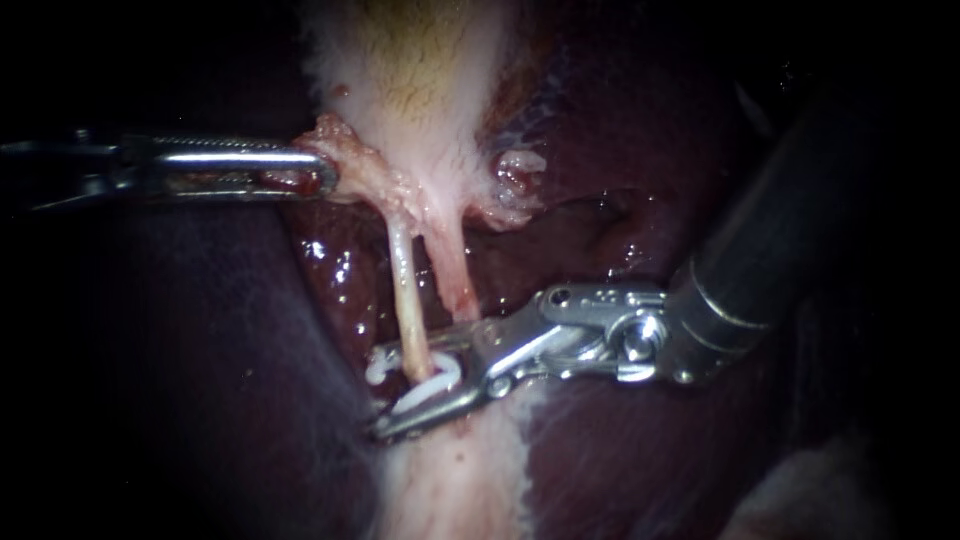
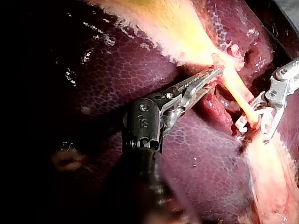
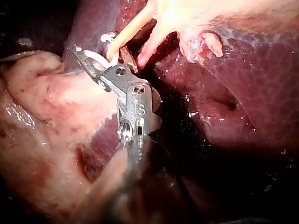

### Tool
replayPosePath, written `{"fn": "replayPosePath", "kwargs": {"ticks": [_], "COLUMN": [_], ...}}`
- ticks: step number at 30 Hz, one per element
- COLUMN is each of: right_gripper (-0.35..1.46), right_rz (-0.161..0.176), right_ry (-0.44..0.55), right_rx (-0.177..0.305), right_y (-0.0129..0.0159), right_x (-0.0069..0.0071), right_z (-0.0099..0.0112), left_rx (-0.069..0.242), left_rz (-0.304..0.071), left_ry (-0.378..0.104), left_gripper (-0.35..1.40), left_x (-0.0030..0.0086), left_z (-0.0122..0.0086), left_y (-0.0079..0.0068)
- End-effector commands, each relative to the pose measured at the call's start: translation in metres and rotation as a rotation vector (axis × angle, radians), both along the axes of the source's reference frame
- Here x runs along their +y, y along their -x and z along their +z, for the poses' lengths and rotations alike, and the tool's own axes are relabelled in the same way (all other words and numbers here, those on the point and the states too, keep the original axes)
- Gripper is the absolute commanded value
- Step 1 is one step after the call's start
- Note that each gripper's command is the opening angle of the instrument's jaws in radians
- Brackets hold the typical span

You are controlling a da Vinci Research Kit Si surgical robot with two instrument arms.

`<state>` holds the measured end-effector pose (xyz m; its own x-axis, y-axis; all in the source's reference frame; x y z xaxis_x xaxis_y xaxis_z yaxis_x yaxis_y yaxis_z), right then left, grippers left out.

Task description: Clipping first clip left tube

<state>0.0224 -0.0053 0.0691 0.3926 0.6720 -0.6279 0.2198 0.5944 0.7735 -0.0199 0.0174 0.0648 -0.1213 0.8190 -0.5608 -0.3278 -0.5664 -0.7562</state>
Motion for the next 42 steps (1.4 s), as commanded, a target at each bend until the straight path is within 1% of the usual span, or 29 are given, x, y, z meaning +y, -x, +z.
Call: {"fn": "replayPosePath", "kwargs": {"ticks": [1,7,12,20,31,37,42], "right_gripper": [0.50,0.48,0.48,0.46,0.41,0.33,0.25], "right_rz": [-0.011,-0.045,-0.082,-0.080,-0.080,-0.077,-0.077], "right_ry": [-0.007,-0.042,-0.056,-0.074,-0.090,-0.122,-0.127], "right_rx": [0.006,0.042,0.059,0.054,0.047,0.031,0.029], "right_y": [-0.0001,-0.0006,-0.0009,-0.0007,-0.0006,-0.0006,-0.0005], "right_x": [-0.0002,-0.0013,-0.0016,-0.0010,-0.0009,-0.0007,-0.0005], "right_z": [-0.0003,-0.0016,-0.0022,-0.0030,-0.0030,-0.0027,-0.0023], "left_rx": [0.000,0.002,0.004,0.004,0.004,0.004,0.004], "left_rz": [-0.001,-0.003,-0.006,-0.006,-0.006,-0.006,-0.006], "left_ry": [0.000,0.000,0.001,0.001,0.001,0.001,0.001], "left_gripper": [-0.35,-0.35,-0.35,-0.35,-0.35,-0.35,-0.35], "left_x": [0.0000,0.0003,0.0004,0.0004,0.0005,0.0005,0.0005], "left_z": [0.0001,0.0004,0.0005,0.0005,0.0006,0.0006,0.0007], "left_y": [0.0000,-0.0001,-0.0002,-0.0002,-0.0002,-0.0002,-0.0002]}}
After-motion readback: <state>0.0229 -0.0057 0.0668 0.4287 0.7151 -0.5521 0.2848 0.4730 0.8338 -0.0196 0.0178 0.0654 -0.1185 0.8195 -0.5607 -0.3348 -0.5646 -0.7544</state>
